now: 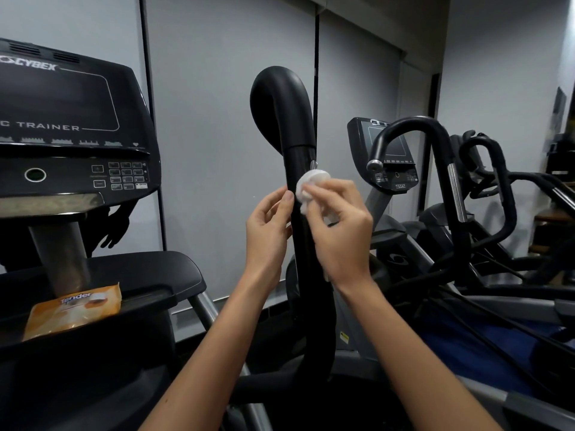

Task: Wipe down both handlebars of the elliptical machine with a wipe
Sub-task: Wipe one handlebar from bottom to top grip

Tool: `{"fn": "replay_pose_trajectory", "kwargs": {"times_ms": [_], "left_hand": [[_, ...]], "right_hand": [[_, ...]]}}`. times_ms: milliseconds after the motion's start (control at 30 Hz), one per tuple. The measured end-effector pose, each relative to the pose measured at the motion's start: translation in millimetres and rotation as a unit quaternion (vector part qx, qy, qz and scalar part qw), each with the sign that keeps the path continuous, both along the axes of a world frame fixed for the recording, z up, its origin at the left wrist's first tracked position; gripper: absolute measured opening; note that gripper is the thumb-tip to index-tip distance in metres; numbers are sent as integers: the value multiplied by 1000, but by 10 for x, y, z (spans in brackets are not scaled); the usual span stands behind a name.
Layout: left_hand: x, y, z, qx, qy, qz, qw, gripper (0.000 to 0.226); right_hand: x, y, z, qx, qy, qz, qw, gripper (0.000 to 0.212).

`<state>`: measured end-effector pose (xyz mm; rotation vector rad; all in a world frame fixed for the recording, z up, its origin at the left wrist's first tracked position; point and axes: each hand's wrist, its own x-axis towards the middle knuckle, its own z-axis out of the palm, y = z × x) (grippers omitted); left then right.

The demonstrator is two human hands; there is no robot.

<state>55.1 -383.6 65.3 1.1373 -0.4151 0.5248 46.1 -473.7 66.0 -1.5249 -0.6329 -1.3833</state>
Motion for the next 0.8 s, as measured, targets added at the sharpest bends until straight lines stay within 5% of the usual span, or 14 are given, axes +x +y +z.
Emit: {"fn": "replay_pose_trajectory", "kwargs": {"times_ms": [167, 233, 367, 467, 567, 667, 800], "left_hand": [[-12, 9, -6, 17, -8, 10, 1000, 31], [-7, 10, -5, 16, -8, 7, 1000, 31], [24, 4, -1, -3, 4, 0, 1000, 33], [20, -5, -6, -5, 1, 0, 1000, 31], [1, -1, -8, 9, -7, 7, 1000, 28], [-4, 7, -4, 10, -4, 6, 1000, 30], [7, 9, -16, 7, -1, 2, 1000, 30]], "right_hand": [[191, -92, 353, 146, 191, 233, 942, 14], [146, -79, 220, 143, 171, 204, 953, 15], [-23, -29, -239, 18, -6, 23, 1000, 22], [34, -67, -148, 59, 45, 60, 995, 20], [114, -132, 97, 169, 233, 264, 921, 18], [236, -207, 47, 171, 328, 365, 854, 22], [158, -255, -247, 167, 345, 357, 852, 27]]}}
